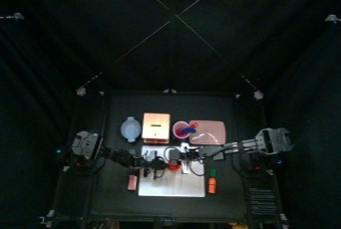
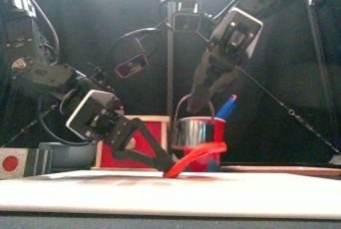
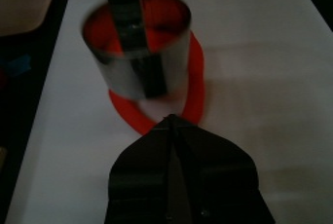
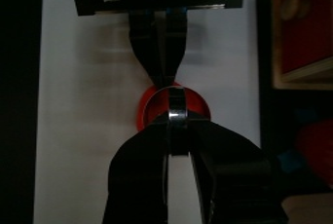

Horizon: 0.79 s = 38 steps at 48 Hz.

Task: Get the cutter from the drawer then cut the dough then place the extra dough in the bowl
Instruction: Place the extra dough in the bowl

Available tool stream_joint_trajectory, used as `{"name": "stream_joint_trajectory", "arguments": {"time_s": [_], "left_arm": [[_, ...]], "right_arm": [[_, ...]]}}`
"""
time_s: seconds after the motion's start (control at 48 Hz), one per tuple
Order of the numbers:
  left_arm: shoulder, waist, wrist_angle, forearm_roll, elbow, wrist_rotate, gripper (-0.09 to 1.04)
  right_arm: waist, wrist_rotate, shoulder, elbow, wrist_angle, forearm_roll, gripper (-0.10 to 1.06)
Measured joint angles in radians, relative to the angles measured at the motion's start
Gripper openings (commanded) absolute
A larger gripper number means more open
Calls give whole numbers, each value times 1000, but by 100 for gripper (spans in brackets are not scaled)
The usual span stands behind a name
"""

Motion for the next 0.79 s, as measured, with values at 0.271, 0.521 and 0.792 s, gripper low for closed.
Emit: {"name": "stream_joint_trajectory", "arguments": {"time_s": [0.271,0.521,0.792], "left_arm": [[-52,3,32,-5,-8,-2,51],[-115,34,71,-6,-6,2,54],[-101,74,77,20,-15,21,70]], "right_arm": [[-15,0,-121,261,-3,2,48],[-17,3,-114,304,-83,14,56],[-17,3,-107,305,-137,80,80]]}}
